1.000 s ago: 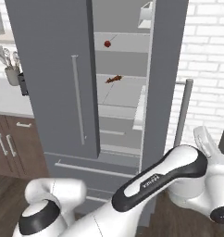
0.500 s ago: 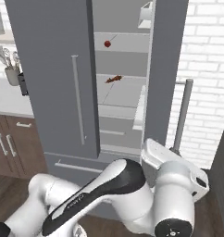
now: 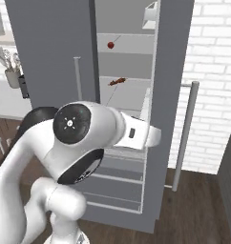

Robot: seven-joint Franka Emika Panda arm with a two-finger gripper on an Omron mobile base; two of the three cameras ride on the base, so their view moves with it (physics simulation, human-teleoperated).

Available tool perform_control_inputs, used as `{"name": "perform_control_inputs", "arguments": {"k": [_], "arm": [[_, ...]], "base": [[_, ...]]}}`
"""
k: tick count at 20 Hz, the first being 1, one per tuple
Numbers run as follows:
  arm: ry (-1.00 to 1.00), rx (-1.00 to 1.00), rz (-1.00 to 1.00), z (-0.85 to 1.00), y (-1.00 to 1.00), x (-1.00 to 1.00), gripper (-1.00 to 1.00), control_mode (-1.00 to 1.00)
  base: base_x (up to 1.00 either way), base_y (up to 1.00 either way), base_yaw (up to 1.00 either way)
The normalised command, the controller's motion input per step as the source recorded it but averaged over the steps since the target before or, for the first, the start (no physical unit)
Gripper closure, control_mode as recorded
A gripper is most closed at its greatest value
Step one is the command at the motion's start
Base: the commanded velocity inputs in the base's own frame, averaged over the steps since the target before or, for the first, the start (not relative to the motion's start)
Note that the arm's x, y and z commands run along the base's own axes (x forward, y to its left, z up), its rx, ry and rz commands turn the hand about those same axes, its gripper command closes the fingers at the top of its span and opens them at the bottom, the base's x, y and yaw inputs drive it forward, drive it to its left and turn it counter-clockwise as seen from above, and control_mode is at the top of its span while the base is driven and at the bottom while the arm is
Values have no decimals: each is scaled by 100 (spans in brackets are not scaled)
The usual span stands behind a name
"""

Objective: Take the strawberry from the fridge and place it on top of the pancake, located on the dining counter.

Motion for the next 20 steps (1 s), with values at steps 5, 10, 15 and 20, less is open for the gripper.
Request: {"name": "perform_control_inputs", "arguments": {"k": [5,10,15,20], "arm": [[44,-5,0,32,100,5,100,-100],[3,0,-1,-18,91,0,100,-100],[-11,0,0,-43,87,10,-100,-100],[-6,0,0,-16,59,44,-100,-100]], "base": [[0,0,0],[0,0,0],[0,0,0],[0,0,0]]}}
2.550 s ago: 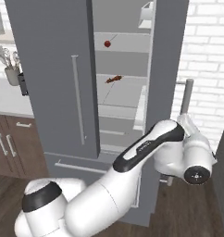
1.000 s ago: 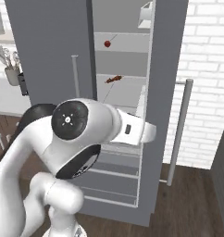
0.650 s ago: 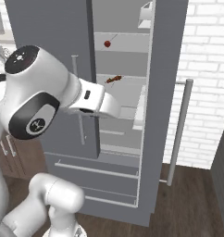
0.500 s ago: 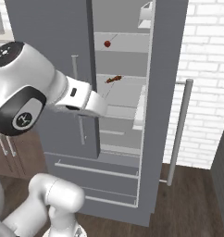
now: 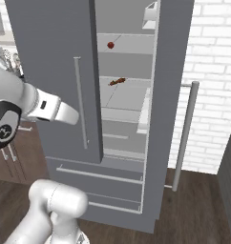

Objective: Take the strawberry from the fridge and place it on top of the pancake, located on the dining counter.

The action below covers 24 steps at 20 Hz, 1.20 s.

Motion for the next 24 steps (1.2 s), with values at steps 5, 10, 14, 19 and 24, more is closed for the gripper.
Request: {"name": "perform_control_inputs", "arguments": {"k": [5,10,14,19,24], "arm": [[17,0,0,4,35,68,-100,-100],[6,0,0,0,31,58,-100,-100],[-1,0,0,0,13,59,-100,-100],[-9,2,0,0,16,53,-100,-100],[-16,7,0,0,22,49,-100,-100]], "base": [[0,0,0],[0,0,0],[0,0,0],[0,0,0],[0,0,0]]}}
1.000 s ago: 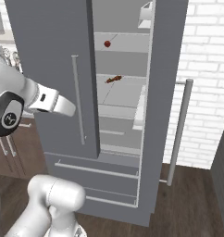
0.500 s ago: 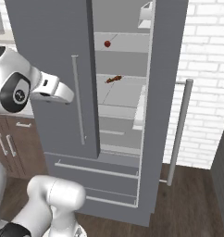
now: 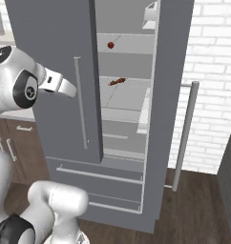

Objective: Take the strawberry from the fridge and place it on top of the pancake, located on the dining counter.

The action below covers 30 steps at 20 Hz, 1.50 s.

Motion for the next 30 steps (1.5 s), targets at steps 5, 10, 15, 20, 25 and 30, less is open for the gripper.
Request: {"name": "perform_control_inputs", "arguments": {"k": [5,10,15,20,25,30], "arm": [[-6,6,0,0,17,51,-100,-100],[8,-1,0,0,16,68,-100,-100],[3,0,0,0,0,51,-100,-100],[0,0,0,-2,0,47,-100,-100],[-1,0,0,-5,11,49,-100,-100],[0,0,0,-11,6,53,-100,-100]], "base": [[0,0,0],[0,0,0],[0,0,0],[0,0,0],[0,0,0],[0,0,0]]}}
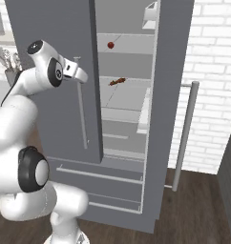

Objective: Take the strawberry from the fridge and place it on top of the pancake, located on the dining counter.

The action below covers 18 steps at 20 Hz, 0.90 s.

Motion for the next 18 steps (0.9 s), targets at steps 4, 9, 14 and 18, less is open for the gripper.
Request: {"name": "perform_control_inputs", "arguments": {"k": [4,9,14,18], "arm": [[0,0,0,-18,0,51,-100,-100],[-1,0,0,-15,9,43,-100,-100],[-1,0,0,-9,14,40,-100,-100],[-1,0,0,-11,0,22,-100,-100]], "base": [[0,0,0],[0,0,0],[0,0,0],[0,0,0]]}}
